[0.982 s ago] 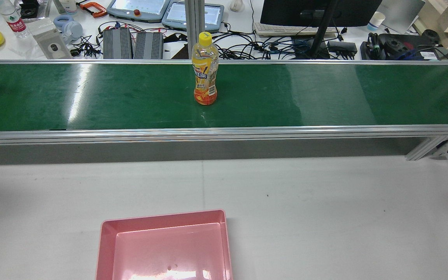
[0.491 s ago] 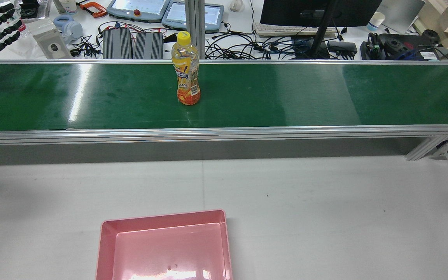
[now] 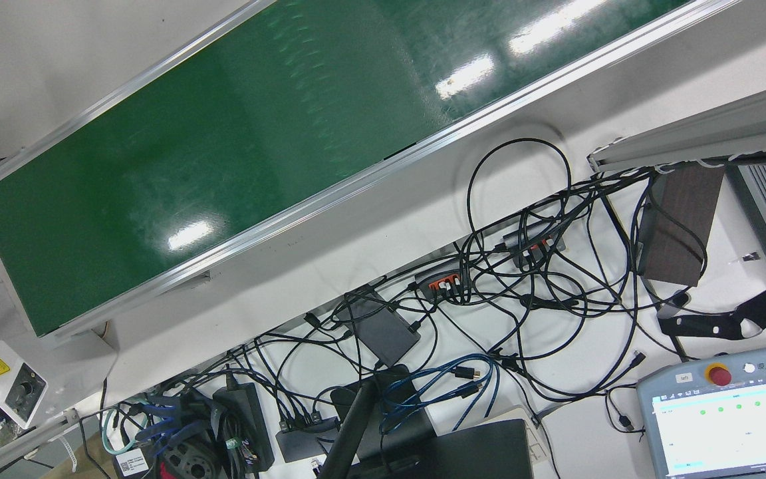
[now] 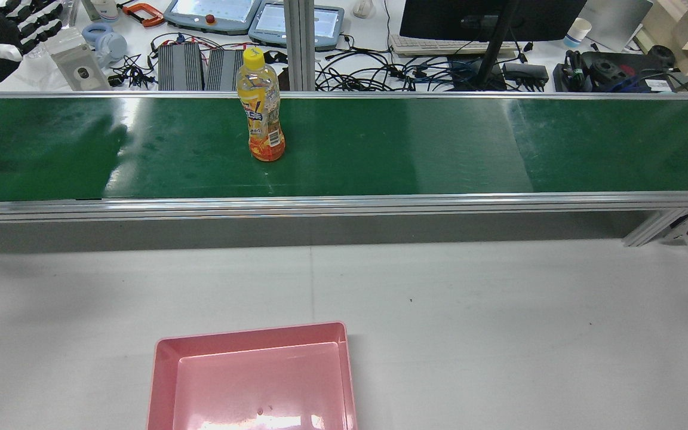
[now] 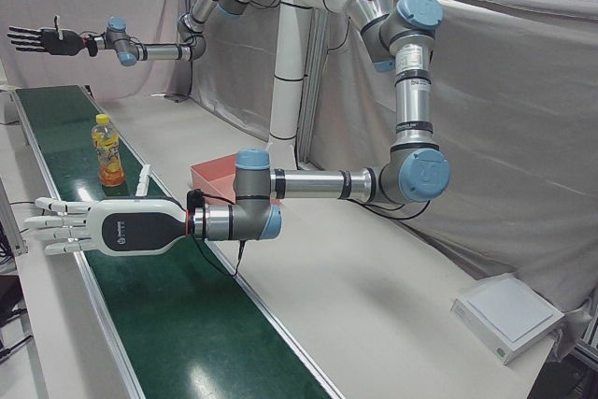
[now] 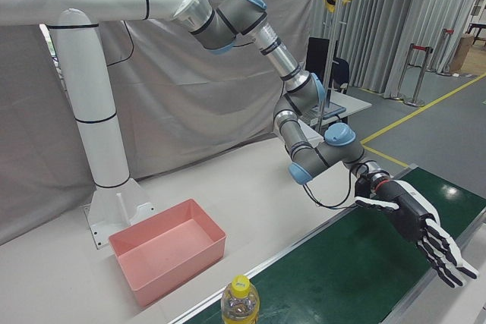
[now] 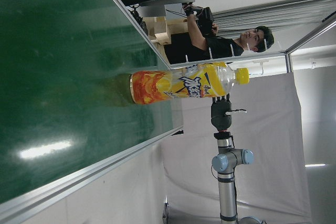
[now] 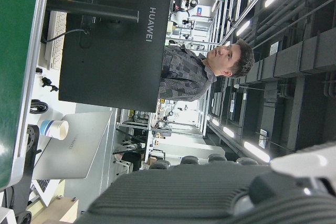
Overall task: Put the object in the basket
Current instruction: 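Move the left hand toward the orange juice bottle on the belt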
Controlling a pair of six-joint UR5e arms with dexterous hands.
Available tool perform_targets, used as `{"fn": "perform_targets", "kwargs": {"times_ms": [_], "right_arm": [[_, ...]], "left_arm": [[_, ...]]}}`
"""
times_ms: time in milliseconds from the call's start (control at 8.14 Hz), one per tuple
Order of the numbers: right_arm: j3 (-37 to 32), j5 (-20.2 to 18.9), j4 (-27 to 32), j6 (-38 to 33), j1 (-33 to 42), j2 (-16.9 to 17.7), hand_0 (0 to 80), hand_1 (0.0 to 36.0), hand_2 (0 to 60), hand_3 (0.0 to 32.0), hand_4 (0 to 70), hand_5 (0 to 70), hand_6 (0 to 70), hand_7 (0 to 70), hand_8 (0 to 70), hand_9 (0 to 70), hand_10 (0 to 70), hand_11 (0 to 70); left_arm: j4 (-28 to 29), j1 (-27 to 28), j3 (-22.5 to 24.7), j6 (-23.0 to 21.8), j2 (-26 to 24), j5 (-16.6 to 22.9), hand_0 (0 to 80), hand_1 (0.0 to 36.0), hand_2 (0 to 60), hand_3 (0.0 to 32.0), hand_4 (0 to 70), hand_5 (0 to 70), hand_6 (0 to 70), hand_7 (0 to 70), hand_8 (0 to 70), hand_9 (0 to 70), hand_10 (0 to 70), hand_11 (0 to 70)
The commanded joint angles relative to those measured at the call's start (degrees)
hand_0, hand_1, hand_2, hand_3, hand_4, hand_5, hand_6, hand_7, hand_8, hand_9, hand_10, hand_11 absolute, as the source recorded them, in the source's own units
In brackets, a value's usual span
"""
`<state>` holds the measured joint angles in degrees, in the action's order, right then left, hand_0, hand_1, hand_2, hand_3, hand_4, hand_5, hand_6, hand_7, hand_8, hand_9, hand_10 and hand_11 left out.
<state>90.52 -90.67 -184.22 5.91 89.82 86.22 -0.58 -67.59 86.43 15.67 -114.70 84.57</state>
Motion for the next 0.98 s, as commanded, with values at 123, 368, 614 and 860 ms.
{"fn": "perform_targets", "kwargs": {"times_ms": [123, 368, 614, 860], "right_arm": [[0.01, -0.04, 0.0, 0.07, 0.0, 0.0, 0.0, 0.0, 0.0, 0.0, 0.0, 0.0, 0.0, 0.0, 0.0, 0.0, 0.0, 0.0], [0.01, -0.04, 0.0, -0.02, 0.0, 0.0, 0.0, 0.0, 0.0, 0.0, 0.0, 0.0, 0.0, 0.0, 0.0, 0.0, 0.0, 0.0], [0.01, -0.04, 0.0, -0.02, 0.0, 0.0, 0.0, 0.0, 0.0, 0.0, 0.0, 0.0, 0.0, 0.0, 0.0, 0.0, 0.0, 0.0], [0.01, 0.05, 0.0, 0.07, 0.0, 0.0, 0.0, 0.0, 0.0, 0.0, 0.0, 0.0, 0.0, 0.0, 0.0, 0.0, 0.0, 0.0]], "left_arm": [[-1.26, 0.36, 2.24, 0.67, -0.17, -2.48, 47.7, 2.5, 0.0, 1.0, 0.0, 17.4, 0.0, 1.2, 7.9, 3.9, 2.2, 3.9], [-2.58, 3.41, 4.18, 0.94, 0.53, -2.39, 47.4, 1.6, 0.0, 0.8, 0.0, 16.0, 0.0, 1.2, 9.1, 4.9, 2.4, 4.2], [-2.67, 5.81, 3.84, 0.94, 0.62, -2.74, 46.9, 0.8, 0.0, 7.0, 0.0, 15.5, 0.0, 1.4, 9.4, 4.8, 3.6, 5.9], [-2.68, 6.07, 3.48, 1.03, 0.62, -2.65, 46.5, 1.3, 0.0, 9.6, 0.0, 15.5, 0.0, 1.2, 8.1, 4.2, 3.4, 5.6]]}}
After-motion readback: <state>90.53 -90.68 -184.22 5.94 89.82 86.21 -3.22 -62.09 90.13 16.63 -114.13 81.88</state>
